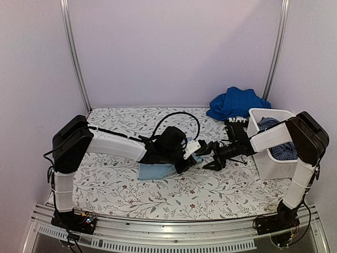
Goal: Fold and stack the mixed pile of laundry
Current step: Pass from the left arm to the right
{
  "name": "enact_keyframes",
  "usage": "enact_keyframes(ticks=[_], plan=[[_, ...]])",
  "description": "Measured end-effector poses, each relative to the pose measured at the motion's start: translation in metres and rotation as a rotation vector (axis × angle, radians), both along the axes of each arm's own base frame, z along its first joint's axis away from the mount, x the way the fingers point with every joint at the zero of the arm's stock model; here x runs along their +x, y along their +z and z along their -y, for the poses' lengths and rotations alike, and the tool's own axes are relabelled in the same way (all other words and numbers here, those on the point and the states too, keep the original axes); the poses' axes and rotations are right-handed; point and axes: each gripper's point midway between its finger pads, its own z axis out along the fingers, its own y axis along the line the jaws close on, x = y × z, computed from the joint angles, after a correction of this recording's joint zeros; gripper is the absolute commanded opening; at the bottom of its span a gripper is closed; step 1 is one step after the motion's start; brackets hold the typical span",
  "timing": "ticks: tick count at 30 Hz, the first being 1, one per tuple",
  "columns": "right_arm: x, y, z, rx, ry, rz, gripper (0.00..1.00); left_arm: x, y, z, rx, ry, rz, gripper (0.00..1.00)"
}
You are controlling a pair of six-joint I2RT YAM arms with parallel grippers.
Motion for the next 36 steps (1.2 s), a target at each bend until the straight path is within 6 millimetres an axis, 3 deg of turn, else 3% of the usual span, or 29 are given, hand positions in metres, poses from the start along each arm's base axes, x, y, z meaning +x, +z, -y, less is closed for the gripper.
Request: enact_keyframes(ticks=[5,15,26,36], plan=[[0.003,0.008,0.004,0.002,-0.075,-0.018,0.68,0.001,0.000,-0.001,-0.002,0.003,-0.003,0.00],[0.011,0.025,-0.021,0.082,-0.168,-0.054,0.65,0.005,0.006,0.002,-0.014,0.010,0.001,0.00],[0.026,0.011,-0.031,0.055,-0.252,-0.094,0.64,0.011,0.011,0.002,-0.030,0.025,-0.004,0.00],[0.050,-0.003,-0.038,0.040,-0.299,-0.063,0.45,0.011,0.012,0.001,-0.042,0.011,-0.021,0.00]])
